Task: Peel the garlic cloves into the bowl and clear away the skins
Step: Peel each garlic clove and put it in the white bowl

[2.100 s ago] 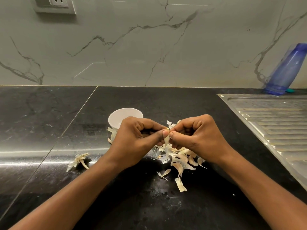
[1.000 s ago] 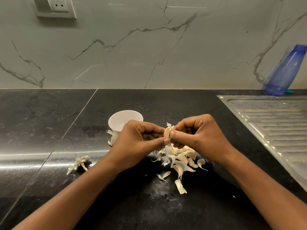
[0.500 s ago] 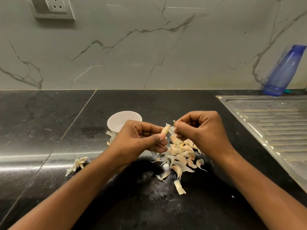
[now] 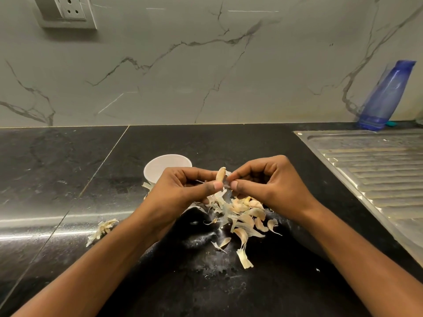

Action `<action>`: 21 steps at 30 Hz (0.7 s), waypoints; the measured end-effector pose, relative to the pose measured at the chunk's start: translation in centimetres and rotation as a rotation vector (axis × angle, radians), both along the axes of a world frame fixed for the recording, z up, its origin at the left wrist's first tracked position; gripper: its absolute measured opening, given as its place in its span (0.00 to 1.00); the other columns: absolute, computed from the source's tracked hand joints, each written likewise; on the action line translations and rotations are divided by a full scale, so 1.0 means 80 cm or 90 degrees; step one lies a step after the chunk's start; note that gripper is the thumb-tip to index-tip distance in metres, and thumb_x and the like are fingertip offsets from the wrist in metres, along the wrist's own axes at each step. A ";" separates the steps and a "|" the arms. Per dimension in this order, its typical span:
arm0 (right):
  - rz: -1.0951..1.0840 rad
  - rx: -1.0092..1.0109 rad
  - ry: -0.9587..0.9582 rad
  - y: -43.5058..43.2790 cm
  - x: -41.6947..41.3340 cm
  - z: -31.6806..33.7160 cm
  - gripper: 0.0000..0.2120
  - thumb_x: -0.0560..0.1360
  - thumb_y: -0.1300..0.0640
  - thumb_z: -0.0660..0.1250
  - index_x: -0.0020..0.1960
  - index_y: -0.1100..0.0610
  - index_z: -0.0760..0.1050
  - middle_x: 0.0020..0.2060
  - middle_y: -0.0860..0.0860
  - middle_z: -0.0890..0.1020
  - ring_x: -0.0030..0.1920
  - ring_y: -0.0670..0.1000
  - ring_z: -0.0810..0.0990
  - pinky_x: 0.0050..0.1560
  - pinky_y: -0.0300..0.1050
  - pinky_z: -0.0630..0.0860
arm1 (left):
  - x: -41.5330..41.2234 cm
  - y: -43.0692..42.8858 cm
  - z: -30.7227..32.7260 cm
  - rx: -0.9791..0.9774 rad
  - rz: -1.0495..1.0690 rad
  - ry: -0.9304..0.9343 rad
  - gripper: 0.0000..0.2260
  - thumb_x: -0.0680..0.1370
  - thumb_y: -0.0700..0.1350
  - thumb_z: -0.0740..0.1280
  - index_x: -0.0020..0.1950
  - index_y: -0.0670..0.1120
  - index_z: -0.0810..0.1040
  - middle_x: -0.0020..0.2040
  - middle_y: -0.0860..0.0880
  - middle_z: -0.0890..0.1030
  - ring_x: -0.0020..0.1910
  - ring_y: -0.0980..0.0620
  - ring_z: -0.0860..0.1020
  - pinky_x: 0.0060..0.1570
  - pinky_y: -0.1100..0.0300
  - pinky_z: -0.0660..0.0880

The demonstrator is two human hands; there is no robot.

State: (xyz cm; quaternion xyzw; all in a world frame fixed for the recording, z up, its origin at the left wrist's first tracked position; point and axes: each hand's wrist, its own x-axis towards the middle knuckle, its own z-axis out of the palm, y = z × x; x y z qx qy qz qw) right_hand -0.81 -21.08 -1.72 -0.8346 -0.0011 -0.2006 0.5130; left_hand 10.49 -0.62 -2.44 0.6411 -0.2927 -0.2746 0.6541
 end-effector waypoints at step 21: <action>-0.011 -0.069 0.004 0.008 0.000 -0.008 0.04 0.77 0.57 0.78 0.46 0.58 0.89 0.36 0.51 0.88 0.36 0.52 0.88 0.41 0.50 0.87 | -0.005 -0.009 -0.018 -0.018 0.037 -0.226 0.06 0.79 0.39 0.73 0.54 0.40 0.88 0.42 0.44 0.89 0.41 0.43 0.88 0.47 0.48 0.86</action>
